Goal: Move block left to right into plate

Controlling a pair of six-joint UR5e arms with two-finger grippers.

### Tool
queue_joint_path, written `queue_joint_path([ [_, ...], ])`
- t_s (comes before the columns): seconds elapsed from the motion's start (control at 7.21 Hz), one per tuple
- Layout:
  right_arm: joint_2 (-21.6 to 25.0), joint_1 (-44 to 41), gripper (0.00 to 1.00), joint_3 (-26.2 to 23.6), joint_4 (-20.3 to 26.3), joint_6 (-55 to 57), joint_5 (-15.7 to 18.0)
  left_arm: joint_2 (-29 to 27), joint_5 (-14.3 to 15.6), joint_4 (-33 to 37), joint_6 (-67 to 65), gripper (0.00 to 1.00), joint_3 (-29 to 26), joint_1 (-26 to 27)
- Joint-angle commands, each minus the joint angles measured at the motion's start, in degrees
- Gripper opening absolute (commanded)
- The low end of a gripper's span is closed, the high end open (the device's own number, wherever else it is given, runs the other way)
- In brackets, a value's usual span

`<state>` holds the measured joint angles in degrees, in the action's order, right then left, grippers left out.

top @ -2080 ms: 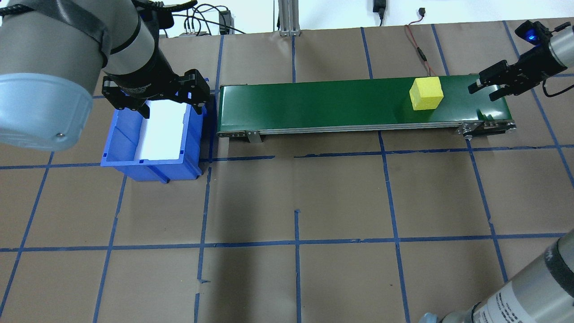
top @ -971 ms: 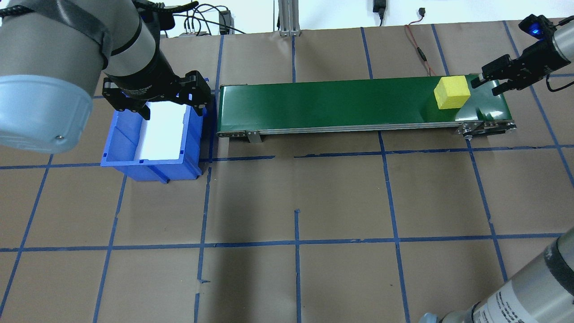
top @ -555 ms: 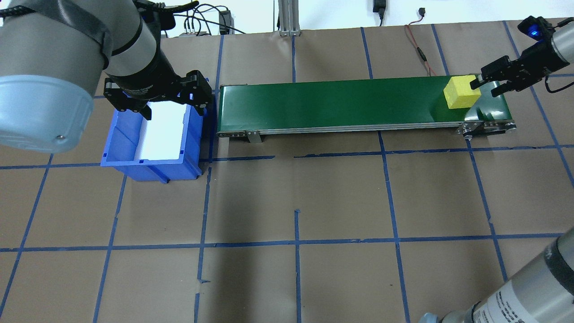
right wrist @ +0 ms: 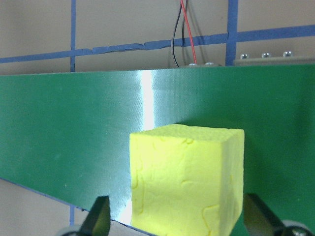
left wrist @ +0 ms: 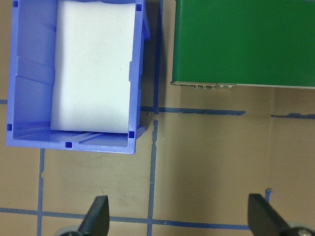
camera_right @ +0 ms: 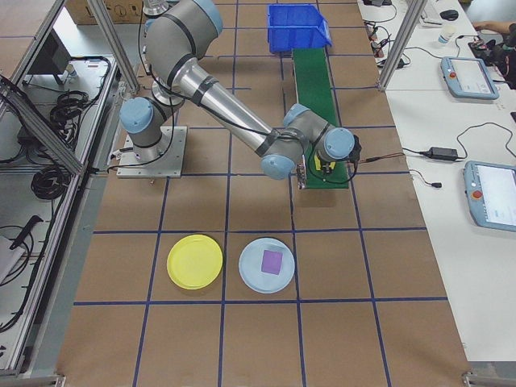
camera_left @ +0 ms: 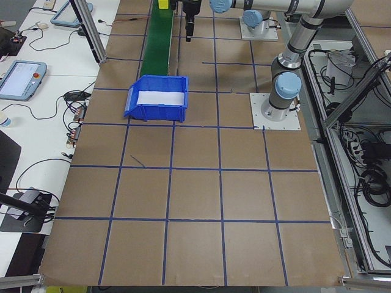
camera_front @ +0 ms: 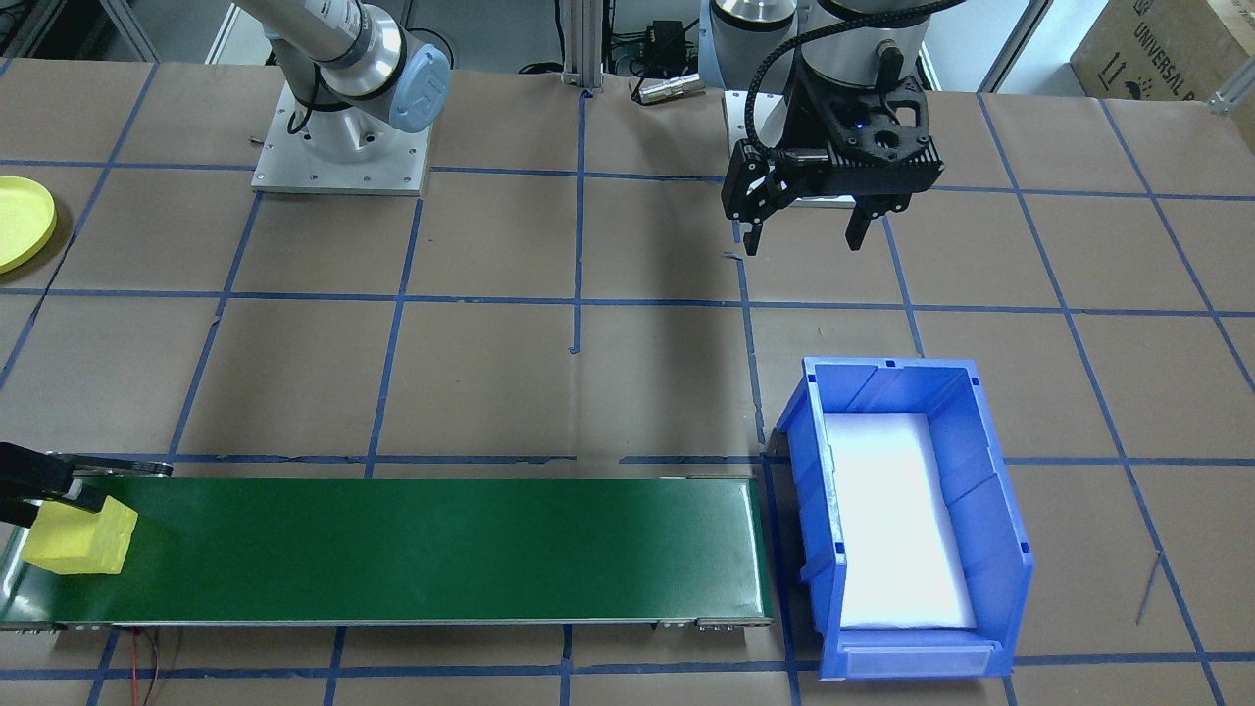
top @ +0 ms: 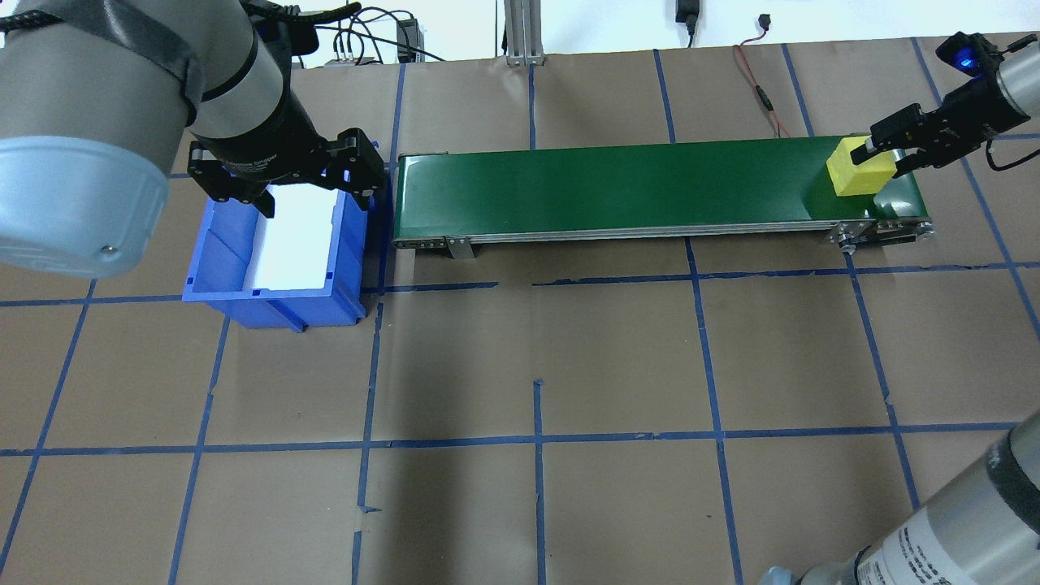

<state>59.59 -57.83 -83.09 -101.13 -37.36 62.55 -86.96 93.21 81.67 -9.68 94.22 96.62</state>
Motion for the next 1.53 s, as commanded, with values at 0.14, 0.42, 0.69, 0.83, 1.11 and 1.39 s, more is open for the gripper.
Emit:
queue_joint_path([
  [0.14,-1.05,0.0,0.9,0.04,-1.43,0.0,0.47,-0.05,-0.13,-0.2,0.01,1.0,0.0,-0.11],
  [0.42,-1.05,0.0,0.55,0.04,-1.7,-0.09,1.08,-0.14,-0.04,-0.02,0.01,1.0,0.0,-0.11],
  [0.69,-0.44,0.0,0.31,0.04,-1.52,-0.09,3.09,-0.14,-0.04,-0.11,-0.08,1.0,0.0,-0.11],
  [0.83,0.87,0.0,0.31,0.3,-0.74,0.0,4.41,-0.14,-0.04,-0.02,0.01,1.0,0.0,-0.11],
  [1.11,8.84,0.7,0.31,0.91,5.55,-0.08,9.33,-0.14,-0.04,-0.11,0.01,1.0,0.0,-0.11],
  [1.39,10.55,8.11,0.31,0.56,9.27,-6.01,12.59,-0.14,-0.04,-0.11,-0.08,1.0,0.0,-0.11],
])
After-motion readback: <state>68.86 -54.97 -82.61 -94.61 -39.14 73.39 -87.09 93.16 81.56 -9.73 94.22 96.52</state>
